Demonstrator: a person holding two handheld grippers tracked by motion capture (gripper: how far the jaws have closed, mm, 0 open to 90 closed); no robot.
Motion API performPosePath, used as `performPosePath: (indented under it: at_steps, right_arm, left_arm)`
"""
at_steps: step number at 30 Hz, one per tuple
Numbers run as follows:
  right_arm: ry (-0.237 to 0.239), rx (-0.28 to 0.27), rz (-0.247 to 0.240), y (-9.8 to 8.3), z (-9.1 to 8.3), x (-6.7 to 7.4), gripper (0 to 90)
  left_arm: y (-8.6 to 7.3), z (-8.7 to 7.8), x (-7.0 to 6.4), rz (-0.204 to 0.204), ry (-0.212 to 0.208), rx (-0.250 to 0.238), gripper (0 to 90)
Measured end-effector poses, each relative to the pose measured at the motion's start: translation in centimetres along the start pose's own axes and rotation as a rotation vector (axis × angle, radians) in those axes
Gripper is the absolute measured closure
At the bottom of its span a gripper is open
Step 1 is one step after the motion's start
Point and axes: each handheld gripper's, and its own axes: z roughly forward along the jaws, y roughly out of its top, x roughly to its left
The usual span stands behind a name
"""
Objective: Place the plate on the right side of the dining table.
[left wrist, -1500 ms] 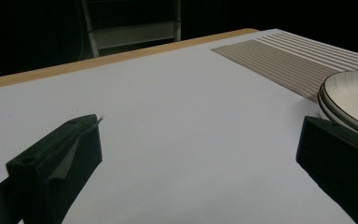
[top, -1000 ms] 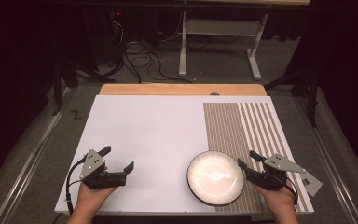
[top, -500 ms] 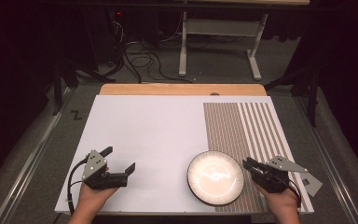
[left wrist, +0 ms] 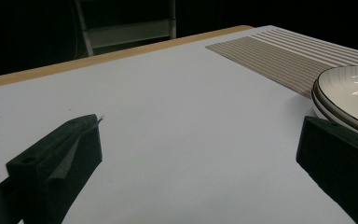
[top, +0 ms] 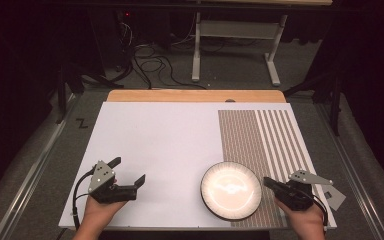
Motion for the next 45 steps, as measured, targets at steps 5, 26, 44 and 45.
performPosePath:
  at_steps: [5, 26, 44, 45]
  right_arm:
    - [0.012, 0.031, 0.006, -0.1, 0.4, 0.1, 90.0]
    - [0.085, 0.036, 0.029, 0.0, 0.6, -0.1, 90.0]
    - [0.039, 0.056, 0.015, 0.0, 0.7, 0.1, 90.0]
    - [0.041, 0.057, 0.02, 0.0, 0.7, 0.1, 90.0]
  left_arm:
    - [0.0, 0.0, 0.0, 0.002, 0.0, 0.001, 0.7]
    - [0.0, 0.1, -0.1, 0.005, -0.007, 0.007, 0.7]
    - [-0.1, 0.2, -0.2, 0.012, -0.014, 0.015, 0.6]
    - [-0.1, 0.2, -0.3, 0.012, -0.015, 0.015, 0.7]
